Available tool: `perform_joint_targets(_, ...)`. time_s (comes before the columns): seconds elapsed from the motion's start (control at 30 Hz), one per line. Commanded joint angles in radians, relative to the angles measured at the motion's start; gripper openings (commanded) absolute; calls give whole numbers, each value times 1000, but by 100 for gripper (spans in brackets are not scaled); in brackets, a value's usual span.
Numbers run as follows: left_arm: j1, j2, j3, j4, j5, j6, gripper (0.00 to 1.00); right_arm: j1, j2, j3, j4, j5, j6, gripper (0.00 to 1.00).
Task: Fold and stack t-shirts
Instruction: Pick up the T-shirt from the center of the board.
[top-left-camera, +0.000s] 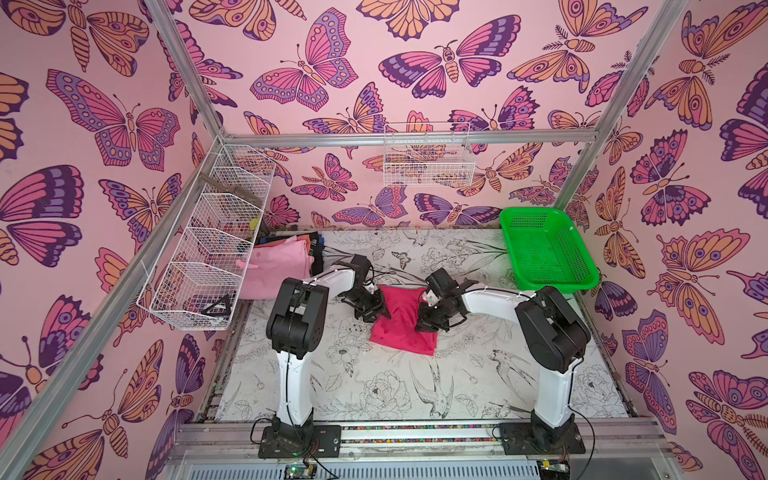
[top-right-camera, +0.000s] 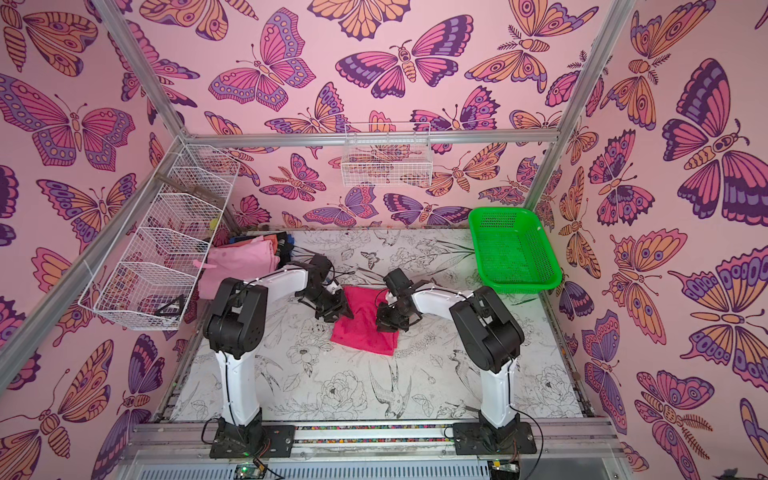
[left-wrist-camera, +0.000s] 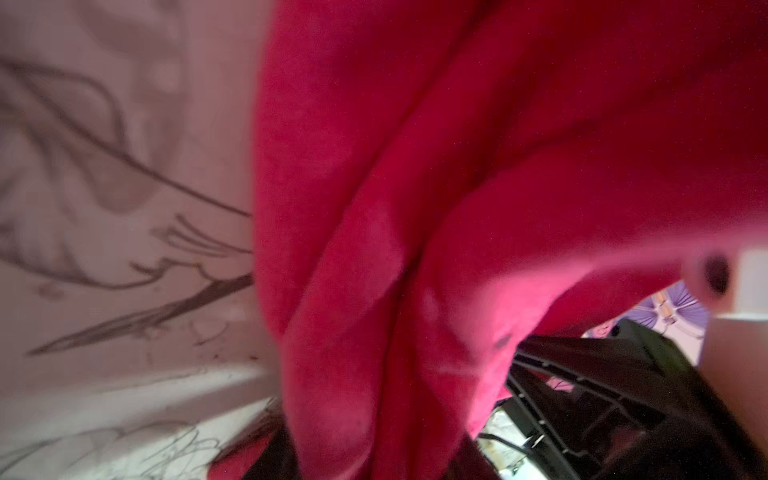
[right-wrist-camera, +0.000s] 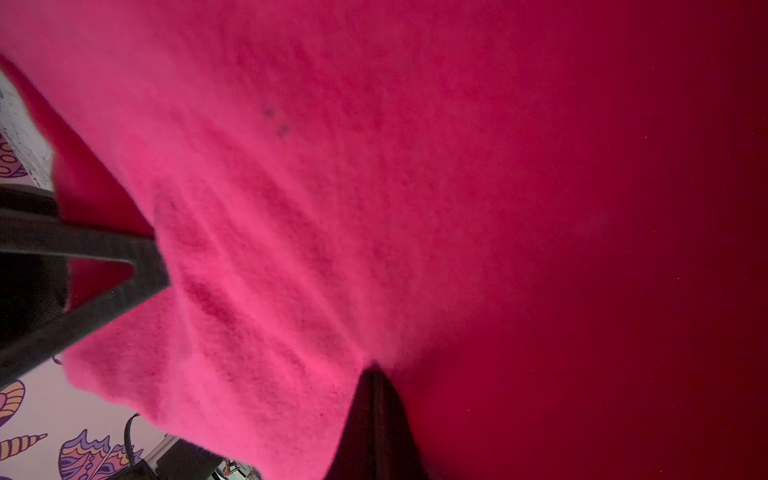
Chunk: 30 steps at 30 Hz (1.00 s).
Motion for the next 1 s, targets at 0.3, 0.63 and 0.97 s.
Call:
perform_joint_targets(0.3,-33,64,-50,-64,-135,16,0,-22,9,-56,-67,92,-13,0)
perform_joint_targets(0.63,-53,-54,-30,-56,-299,-37,0,-27,-18,-67,-61,81,-19,0)
perform_joint_targets(0.97,-87,-133,42,-117,-443,-33,0,-27,-234,10,-329,285,-129,0)
